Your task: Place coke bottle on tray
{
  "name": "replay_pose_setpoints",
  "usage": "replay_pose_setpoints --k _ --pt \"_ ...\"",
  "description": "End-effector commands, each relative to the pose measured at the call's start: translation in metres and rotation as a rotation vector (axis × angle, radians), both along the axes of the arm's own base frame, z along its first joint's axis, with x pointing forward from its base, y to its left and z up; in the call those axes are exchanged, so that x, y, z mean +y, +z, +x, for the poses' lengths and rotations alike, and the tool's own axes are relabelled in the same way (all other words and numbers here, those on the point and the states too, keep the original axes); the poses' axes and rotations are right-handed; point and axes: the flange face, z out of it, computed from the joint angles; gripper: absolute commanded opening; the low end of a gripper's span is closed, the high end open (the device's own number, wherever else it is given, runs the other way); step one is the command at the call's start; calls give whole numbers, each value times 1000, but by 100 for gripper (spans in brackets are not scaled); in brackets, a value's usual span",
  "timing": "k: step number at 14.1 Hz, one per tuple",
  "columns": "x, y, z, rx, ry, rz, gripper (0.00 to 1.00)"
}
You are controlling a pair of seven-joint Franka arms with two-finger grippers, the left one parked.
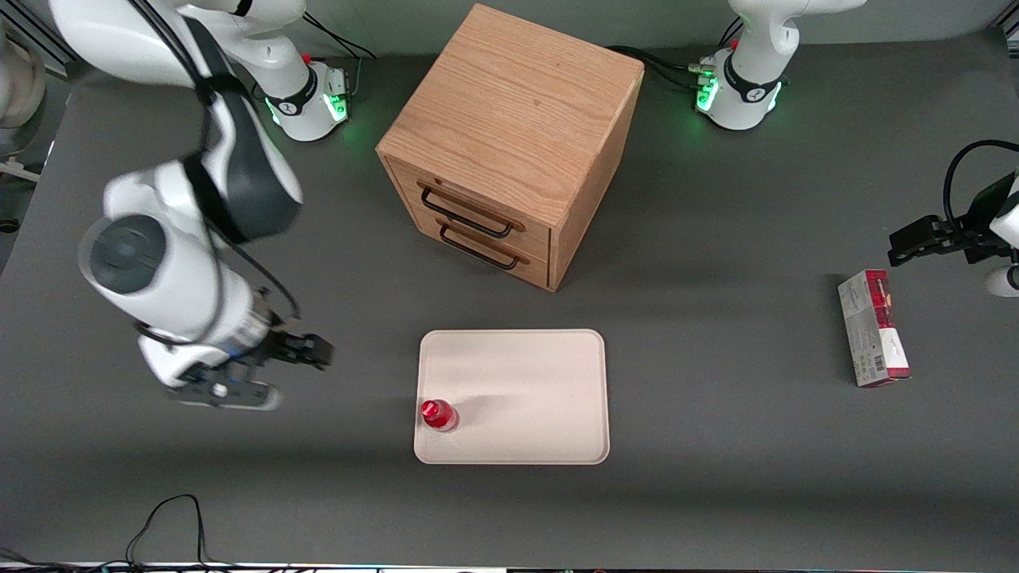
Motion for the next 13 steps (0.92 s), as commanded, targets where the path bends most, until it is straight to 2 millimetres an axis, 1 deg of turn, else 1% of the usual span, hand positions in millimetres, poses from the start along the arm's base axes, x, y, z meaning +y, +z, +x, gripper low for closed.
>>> replay_pose_setpoints --k 1,2,4,5,6,7,11,13 --pt "-62 33 -80 41 37 -2 100" --pt "-88 45 -92 57 26 -3 100" --pt "-129 75 -116 75 74 62 100" --pt "-154 87 -129 78 88 90 100" --pt "-162 94 -141 99 115 107 100" --pt "-165 100 -150 109 121 110 100" --pt "-166 118 -162 82 108 117 100" --pt "-163 119 -162 79 109 115 100"
